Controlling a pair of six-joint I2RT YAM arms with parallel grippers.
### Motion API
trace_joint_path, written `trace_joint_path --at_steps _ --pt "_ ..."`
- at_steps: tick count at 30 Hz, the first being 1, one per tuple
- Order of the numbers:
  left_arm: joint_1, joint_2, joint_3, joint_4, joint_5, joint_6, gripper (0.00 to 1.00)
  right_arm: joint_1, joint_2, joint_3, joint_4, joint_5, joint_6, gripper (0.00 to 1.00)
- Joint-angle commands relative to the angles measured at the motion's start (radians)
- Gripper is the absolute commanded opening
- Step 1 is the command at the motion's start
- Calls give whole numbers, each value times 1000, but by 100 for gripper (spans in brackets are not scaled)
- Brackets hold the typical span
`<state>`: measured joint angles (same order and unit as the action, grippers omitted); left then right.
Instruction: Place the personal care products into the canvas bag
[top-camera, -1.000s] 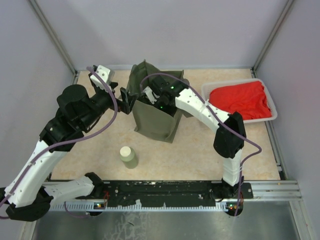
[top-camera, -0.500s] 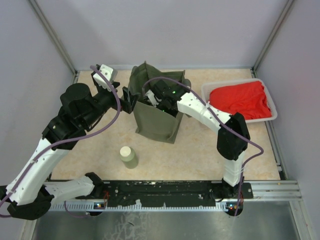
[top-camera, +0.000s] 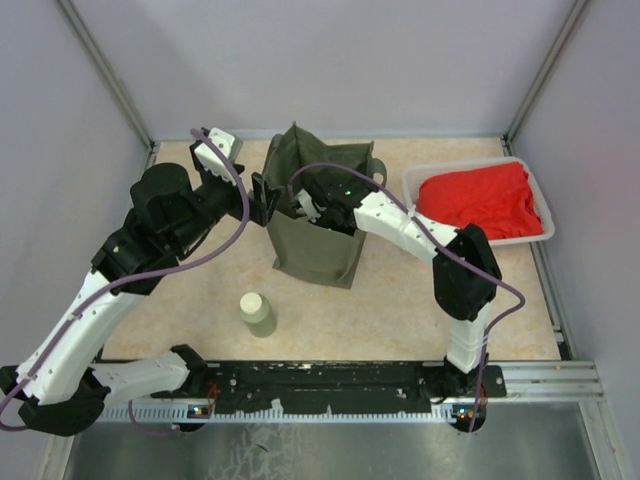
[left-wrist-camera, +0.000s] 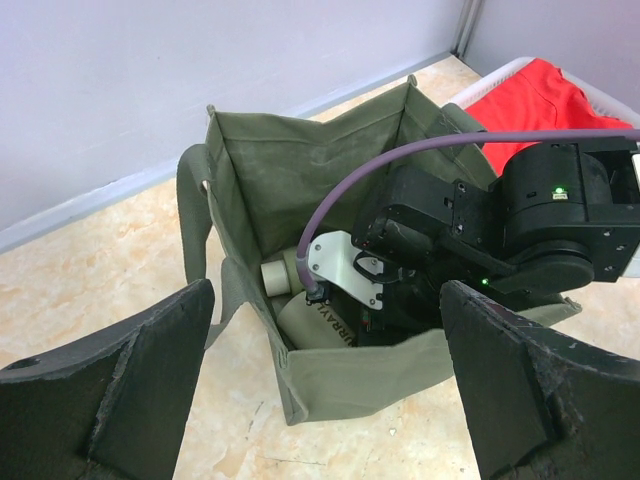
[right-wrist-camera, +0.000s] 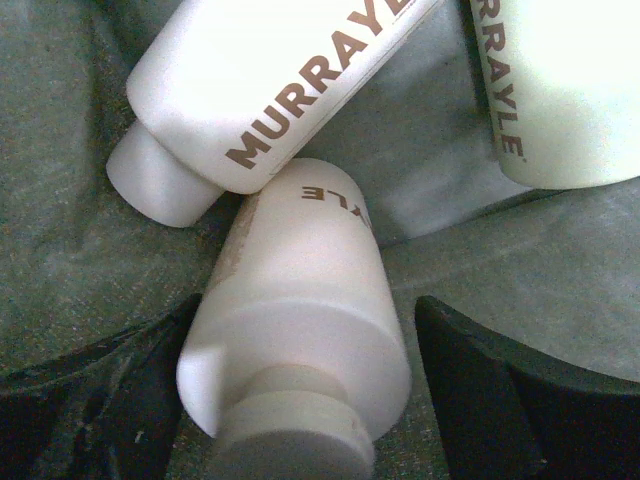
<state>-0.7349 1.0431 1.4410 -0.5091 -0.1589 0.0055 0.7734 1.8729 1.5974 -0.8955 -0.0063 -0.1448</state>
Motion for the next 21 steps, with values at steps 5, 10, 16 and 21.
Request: trace_joint_path --at_steps 5,10,16,21 --pt "2 -1 26 12 12 11 100 -3 -81 44 -35 -1 -8 99" --pt "2 8 28 15 13 13 100 -3 -128 144 -92 17 -12 99" --pt "2 24 14 25 15 12 100 -3 -257 285 -126 101 26 99" --pt "2 42 0 21 -77 12 100 -3 -393 291 -79 153 65 99"
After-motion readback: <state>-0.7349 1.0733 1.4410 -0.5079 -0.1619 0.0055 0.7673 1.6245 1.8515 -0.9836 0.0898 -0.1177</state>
